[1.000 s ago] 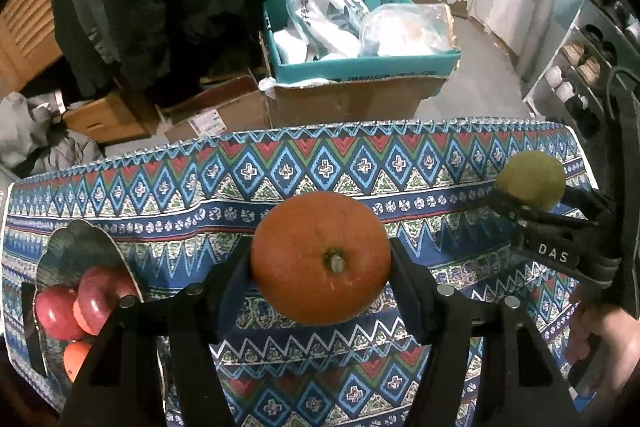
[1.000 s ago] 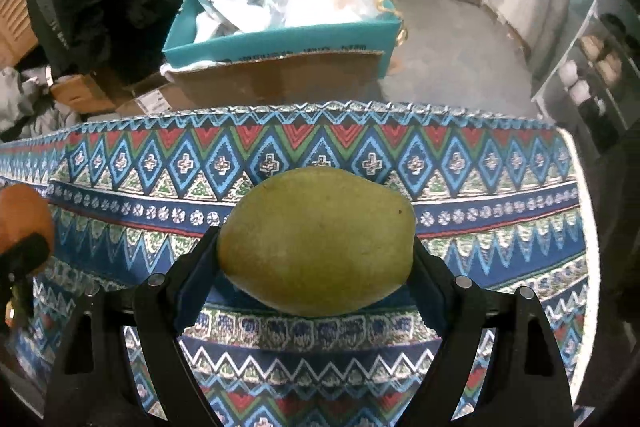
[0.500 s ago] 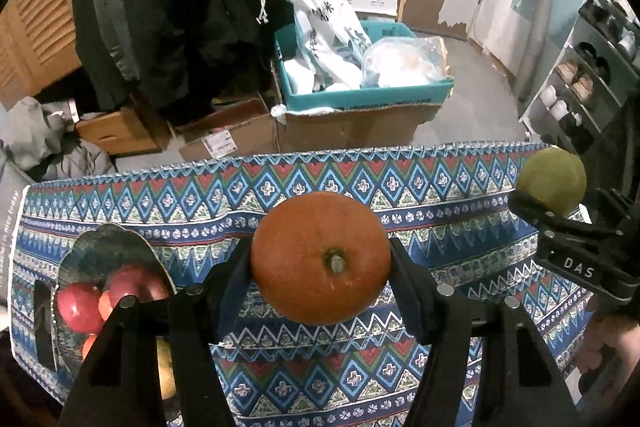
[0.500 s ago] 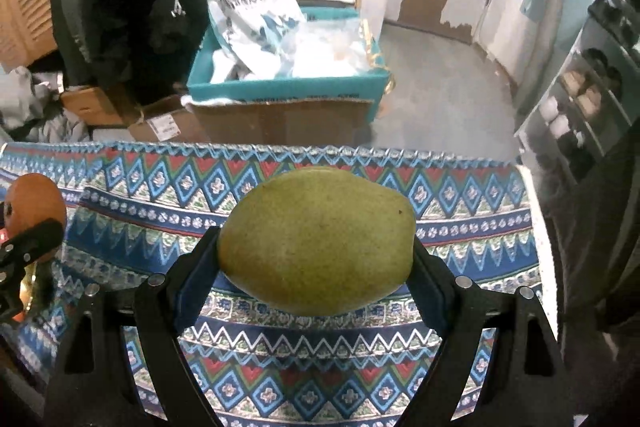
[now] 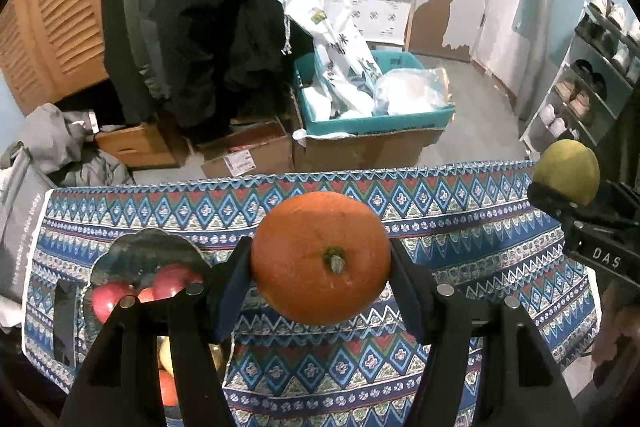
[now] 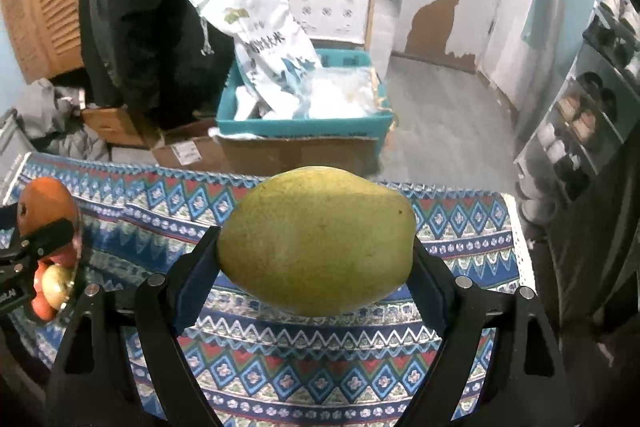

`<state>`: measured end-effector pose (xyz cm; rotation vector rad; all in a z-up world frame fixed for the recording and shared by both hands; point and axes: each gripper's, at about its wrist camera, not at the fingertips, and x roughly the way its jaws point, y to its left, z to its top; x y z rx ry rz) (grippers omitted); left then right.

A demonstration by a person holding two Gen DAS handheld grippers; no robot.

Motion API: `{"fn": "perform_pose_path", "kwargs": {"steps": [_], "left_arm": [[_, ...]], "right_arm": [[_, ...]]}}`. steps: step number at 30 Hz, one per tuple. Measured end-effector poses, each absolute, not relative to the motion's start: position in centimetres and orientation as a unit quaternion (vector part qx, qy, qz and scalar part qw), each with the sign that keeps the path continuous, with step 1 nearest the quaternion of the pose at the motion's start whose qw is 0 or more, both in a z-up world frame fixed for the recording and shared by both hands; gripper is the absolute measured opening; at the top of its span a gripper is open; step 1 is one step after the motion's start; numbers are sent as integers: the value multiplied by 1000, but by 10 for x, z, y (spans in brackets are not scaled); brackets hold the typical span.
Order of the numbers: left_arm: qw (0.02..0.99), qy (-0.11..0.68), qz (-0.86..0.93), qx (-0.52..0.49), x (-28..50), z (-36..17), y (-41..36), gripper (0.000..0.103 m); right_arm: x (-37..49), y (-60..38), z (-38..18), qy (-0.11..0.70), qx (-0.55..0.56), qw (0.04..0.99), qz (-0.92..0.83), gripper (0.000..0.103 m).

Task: Organize fruits
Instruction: 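Carry the orange in the left tool and the pear in the right tool to the plate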

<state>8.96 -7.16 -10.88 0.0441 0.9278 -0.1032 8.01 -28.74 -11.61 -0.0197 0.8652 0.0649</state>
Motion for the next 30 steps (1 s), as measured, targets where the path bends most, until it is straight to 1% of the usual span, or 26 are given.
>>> {"fn": "perform_pose_path", "kwargs": {"steps": [12, 30], "left_arm": [[903, 429, -36, 3, 68, -88, -39, 67], [900, 434, 9, -31, 58, -92, 23, 67]], "right_arm": [[65, -250, -81, 386, -6, 919, 82, 85], [74, -174, -75, 384, -27, 912, 141, 85]]}}
